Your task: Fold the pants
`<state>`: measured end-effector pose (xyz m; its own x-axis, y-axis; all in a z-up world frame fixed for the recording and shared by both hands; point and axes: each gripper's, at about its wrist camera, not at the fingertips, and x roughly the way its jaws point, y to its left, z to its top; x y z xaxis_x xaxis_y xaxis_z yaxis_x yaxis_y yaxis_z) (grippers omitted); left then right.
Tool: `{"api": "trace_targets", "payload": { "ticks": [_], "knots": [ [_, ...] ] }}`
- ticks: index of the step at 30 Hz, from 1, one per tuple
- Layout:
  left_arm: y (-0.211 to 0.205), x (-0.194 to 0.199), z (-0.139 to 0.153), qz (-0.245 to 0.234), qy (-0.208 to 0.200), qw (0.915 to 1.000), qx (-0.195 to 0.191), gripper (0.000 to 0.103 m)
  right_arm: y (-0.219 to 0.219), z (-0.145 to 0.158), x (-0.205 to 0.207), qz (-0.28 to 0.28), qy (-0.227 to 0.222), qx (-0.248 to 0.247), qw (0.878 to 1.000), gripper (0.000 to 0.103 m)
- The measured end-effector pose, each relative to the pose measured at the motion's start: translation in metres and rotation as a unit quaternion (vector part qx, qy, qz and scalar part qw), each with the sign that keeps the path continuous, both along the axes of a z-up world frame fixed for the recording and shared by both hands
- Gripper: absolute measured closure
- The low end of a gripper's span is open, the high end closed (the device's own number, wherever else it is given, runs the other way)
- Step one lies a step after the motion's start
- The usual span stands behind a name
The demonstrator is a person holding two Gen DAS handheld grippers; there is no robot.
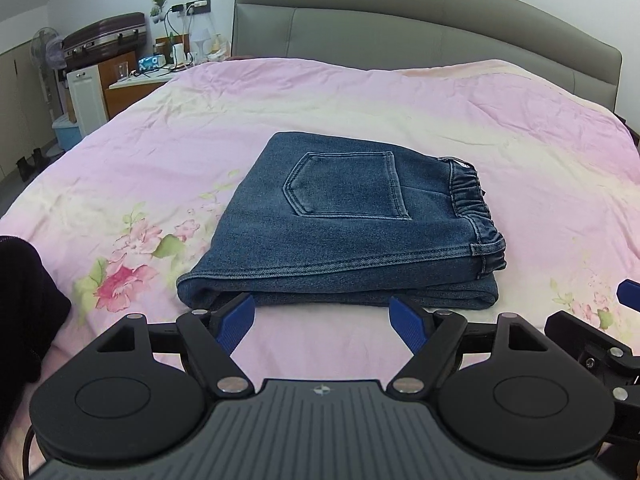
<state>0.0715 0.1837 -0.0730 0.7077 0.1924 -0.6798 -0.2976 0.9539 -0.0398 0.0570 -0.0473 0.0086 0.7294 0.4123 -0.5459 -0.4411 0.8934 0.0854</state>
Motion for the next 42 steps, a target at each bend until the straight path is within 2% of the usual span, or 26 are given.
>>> {"api": "trace_targets", "payload": {
  "ticks": [13,42],
  "knots": [
    [-0.0018,-0.0015,0.0036,0.0,-0.003,1.0,0.005,0.013,-0.0043,0.0073,-0.0035,-0.005,-0.018,0.008,1.0,0.006],
    [-0.0045,-0.0032,0.0039,0.002,-0.004,1.0,0.006,0.013,-0.0022,0.0077,-0.0063,-0.005,-0.027,0.003,1.0,0.006]
  ]
}}
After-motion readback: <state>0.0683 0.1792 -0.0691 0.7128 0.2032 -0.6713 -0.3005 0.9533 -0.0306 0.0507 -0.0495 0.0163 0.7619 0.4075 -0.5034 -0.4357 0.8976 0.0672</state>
